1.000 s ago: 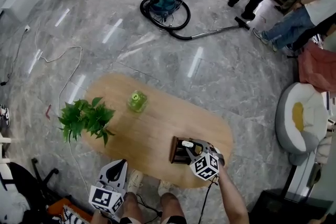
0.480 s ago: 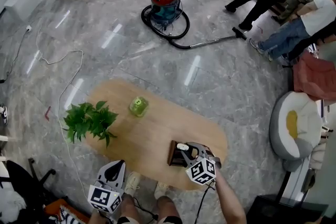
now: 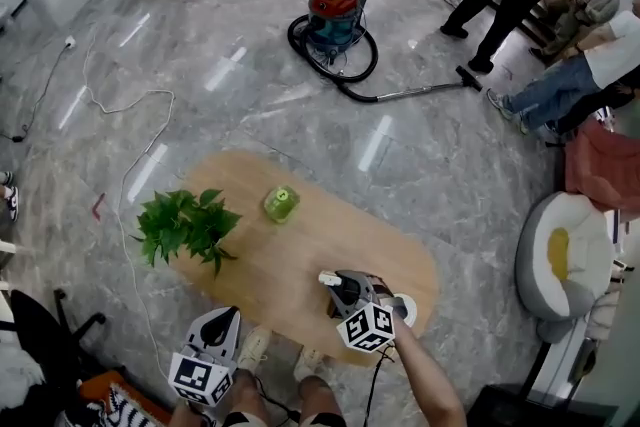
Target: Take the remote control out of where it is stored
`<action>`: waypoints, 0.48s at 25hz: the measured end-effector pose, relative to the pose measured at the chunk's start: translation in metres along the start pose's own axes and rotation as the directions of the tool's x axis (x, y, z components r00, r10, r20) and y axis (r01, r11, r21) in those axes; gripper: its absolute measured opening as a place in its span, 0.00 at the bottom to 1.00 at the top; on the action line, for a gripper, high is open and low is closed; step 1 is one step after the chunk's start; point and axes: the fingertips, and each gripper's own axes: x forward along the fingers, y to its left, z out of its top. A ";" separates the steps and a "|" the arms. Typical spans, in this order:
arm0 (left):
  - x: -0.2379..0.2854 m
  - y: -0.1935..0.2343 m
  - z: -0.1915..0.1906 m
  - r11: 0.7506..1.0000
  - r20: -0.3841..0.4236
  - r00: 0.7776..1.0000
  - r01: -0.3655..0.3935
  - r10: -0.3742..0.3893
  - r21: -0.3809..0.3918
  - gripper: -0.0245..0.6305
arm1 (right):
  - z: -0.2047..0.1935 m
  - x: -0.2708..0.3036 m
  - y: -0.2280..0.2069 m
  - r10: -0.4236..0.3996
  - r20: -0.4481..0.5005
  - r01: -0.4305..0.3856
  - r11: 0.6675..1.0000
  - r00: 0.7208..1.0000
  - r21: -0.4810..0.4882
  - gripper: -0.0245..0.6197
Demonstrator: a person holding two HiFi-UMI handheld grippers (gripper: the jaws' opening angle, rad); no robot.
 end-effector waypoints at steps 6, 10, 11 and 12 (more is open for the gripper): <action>-0.008 0.011 -0.005 1.000 0.000 1.000 -0.020 0.020 -0.006 0.05 | 0.013 0.026 0.014 0.023 0.010 -0.023 1.000 1.000 -0.014 0.23; -0.009 0.018 -0.010 1.000 -0.001 1.000 -0.026 0.026 -0.007 0.05 | 0.010 0.044 0.018 0.025 0.003 -0.025 1.000 1.000 -0.018 0.23; -0.009 0.021 -0.011 1.000 -0.002 1.000 -0.029 0.029 -0.008 0.05 | 0.010 0.048 0.019 0.024 0.001 -0.024 1.000 1.000 -0.019 0.23; -0.010 0.024 -0.014 0.999 -0.003 0.999 -0.033 0.033 -0.011 0.05 | 0.010 0.053 0.020 0.024 0.001 -0.024 0.999 1.000 -0.021 0.23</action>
